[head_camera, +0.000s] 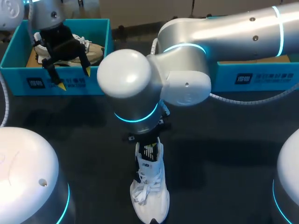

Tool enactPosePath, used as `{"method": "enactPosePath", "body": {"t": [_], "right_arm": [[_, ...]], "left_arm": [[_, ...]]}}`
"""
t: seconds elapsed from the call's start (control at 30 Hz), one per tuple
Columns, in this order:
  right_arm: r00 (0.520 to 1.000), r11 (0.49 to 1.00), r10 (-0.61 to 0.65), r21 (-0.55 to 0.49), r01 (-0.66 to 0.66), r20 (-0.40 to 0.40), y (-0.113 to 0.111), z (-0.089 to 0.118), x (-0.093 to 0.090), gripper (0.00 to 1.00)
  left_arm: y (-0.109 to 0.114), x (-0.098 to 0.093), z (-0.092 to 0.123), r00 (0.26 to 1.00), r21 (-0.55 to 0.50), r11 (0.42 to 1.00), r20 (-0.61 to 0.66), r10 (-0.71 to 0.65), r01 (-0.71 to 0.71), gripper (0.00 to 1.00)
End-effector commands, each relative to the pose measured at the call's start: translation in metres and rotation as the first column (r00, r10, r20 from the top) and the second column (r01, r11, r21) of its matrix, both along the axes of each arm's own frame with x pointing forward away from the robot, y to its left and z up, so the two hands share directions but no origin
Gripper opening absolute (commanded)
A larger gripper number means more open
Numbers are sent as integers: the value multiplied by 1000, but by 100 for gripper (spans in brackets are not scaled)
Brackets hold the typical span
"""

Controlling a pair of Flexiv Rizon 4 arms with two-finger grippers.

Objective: Take the shoe out of the shoebox, open the shoe tongue, remove and reinsert the insole, then place the shoe into the shoebox

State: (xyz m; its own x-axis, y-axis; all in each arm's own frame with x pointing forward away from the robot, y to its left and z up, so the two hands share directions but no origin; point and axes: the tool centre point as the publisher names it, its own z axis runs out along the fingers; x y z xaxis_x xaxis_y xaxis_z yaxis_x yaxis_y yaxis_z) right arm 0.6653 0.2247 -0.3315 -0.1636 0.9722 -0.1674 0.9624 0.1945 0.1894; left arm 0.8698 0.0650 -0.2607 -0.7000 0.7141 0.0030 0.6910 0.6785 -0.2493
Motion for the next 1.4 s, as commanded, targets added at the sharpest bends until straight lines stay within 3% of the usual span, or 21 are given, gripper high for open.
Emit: {"method": "enactPosePath", "body": {"t": [0.03, 0.43, 0.77, 1.1, 1.2, 1.4], "right_arm": [[975, 979, -203, 58, 198, 92, 1, -13, -4, 0], [982, 981, -175, 92, 169, 69, -15, -36, 17, 0], [990, 984, -139, 116, 136, 23, -9, -57, 32, 0], [993, 983, -115, 146, 114, -2, 8, -70, 33, 0], [993, 983, -117, 141, 116, -4, 11, -62, 31, 0], [991, 990, -130, 57, 130, 3, 16, -25, 28, 0]], "left_arm": [[0, -1, 0, 1000, 2, 1000, 1, 0, 0, 100], [0, -1, 0, 1000, 2, 1000, 1, 0, 0, 100], [0, -1, 0, 1000, 2, 1000, 1, 0, 0, 100], [0, -1, 0, 1000, 2, 1000, 1, 0, 0, 100], [0, -1, 0, 1000, 2, 1000, 1, 0, 0, 100], [0, -1, 0, 1000, 2, 1000, 1, 0, 0, 100]]}}
